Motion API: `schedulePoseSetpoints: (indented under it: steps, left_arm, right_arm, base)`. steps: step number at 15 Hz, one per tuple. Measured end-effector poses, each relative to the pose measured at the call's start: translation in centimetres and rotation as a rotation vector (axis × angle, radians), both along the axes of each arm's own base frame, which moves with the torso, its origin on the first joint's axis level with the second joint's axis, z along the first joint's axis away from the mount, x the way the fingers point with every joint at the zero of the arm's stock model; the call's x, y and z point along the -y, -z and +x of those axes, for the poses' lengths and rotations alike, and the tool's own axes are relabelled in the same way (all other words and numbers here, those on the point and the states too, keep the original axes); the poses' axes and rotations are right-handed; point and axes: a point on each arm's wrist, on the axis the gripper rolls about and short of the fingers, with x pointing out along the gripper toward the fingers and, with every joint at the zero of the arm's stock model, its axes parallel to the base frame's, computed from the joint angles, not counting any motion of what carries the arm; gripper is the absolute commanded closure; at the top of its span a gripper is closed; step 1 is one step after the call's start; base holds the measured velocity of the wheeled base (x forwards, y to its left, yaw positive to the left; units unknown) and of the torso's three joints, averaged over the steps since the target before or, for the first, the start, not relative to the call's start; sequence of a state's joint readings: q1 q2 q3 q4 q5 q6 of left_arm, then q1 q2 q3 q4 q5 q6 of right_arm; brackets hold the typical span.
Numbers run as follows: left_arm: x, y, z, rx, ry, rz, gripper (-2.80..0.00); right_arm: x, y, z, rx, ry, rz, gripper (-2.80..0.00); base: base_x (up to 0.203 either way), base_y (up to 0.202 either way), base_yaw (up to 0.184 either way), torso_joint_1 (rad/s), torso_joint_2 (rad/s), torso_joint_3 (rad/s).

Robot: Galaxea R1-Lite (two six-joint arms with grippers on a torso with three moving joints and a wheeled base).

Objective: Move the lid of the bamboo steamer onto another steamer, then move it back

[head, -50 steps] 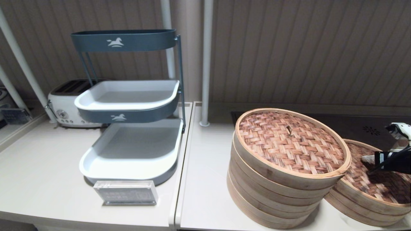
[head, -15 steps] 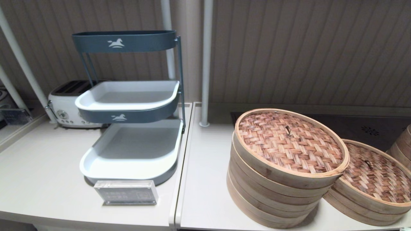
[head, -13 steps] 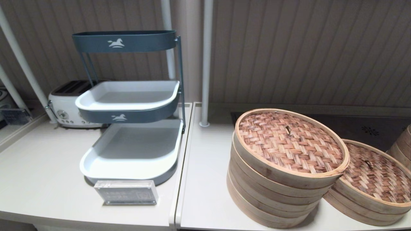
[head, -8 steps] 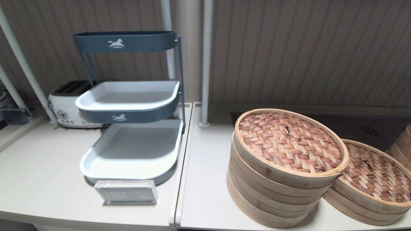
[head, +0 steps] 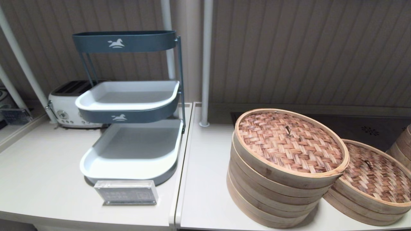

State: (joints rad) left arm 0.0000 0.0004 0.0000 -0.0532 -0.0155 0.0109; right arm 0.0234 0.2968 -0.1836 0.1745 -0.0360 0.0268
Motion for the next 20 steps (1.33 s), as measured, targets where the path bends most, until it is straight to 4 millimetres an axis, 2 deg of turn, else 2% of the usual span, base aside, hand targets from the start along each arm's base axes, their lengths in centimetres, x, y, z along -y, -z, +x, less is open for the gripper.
schedulePoseSetpoints:
  steps: [2,6,10,20]
  left_arm:
    - [0.0,0.0,0.0,0.000,0.000,0.000,0.00]
    - [0.0,0.0,0.0,0.000,0.000,0.000,0.00]
    - [0.0,0.0,0.0,0.000,0.000,0.000,0.00]
    - [0.0,0.0,0.0,0.000,0.000,0.000,0.00]
  right_arm:
    - [0.0,1.9,0.0,0.042,0.033,-0.046,0.00]
    - [-0.1,3.2,-0.9,0.220,0.004,-0.066,0.00]
    - [-0.1,3.4,-1.5,0.302,-0.011,-0.062,0.00]
    - [-0.1,3.4,-1.6,0.327,-0.009,-0.053,0.00]
  base:
    - [0.000,0.000,0.000,0.000,0.00,0.000]
    - [0.000,0.000,0.000,0.000,0.00,0.000]
    - [0.000,0.000,0.000,0.000,0.00,0.000]
    - [0.000,0.000,0.000,0.000,0.00,0.000]
